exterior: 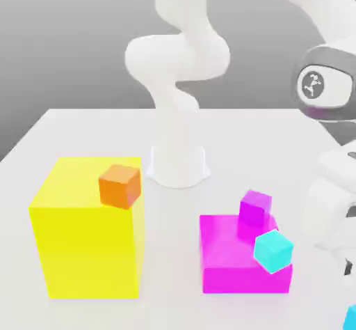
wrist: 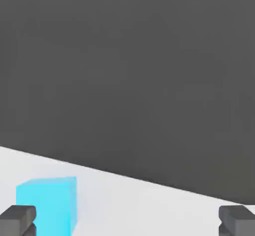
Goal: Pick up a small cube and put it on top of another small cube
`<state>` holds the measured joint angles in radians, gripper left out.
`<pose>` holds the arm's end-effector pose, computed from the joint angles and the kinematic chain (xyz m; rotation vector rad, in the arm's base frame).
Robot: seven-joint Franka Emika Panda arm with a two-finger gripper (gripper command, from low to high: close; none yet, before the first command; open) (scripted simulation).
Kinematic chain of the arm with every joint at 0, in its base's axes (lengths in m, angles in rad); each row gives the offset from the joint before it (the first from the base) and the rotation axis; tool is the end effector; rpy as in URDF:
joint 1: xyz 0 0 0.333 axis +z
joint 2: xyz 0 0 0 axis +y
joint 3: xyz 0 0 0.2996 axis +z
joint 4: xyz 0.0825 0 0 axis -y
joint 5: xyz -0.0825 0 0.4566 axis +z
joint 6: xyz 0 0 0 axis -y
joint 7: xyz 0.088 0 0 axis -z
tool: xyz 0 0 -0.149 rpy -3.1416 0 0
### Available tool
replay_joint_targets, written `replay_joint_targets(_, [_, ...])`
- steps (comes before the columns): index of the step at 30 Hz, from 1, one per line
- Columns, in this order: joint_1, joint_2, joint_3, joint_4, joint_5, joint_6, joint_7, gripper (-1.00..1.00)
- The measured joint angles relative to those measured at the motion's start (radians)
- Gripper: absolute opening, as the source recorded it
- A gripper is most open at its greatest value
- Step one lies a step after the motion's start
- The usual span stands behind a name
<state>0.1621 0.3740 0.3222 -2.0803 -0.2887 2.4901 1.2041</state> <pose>0.5628 0.2988 0.1477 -3.0285 0.8047 -0.1455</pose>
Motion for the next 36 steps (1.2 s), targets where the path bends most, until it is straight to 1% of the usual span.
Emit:
replay_joint_targets(3, [0.033,0.100,0.012,0.018,0.003,0.023,0.018,0.00])
replay_joint_targets(7, [0.079,0.244,-0.030,0.052,-0.043,0.113,0.056,0.00])
replay_joint_targets(8, [0.088,0.267,-0.041,0.058,-0.050,0.130,0.061,-1.00])
replay_joint_targets(14, [0.093,0.278,-0.046,0.061,-0.053,0.140,0.063,-1.00])
replay_joint_targets(19, [0.055,0.142,0.005,0.020,0.005,0.043,0.016,-1.00])
replay_joint_targets(24, [0.024,-0.020,0.033,-0.113,-0.001,-0.002,-0.092,-1.00])
replay_joint_targets(28, [-0.004,-0.157,0.057,-0.228,0.023,-0.024,-0.205,-1.00])
replay_joint_targets(33, [-0.020,-0.341,0.070,-0.376,0.105,-0.043,-0.383,-1.00])
replay_joint_targets(36, [-0.003,-0.455,0.052,-0.465,0.174,-0.054,-0.504,-1.00])
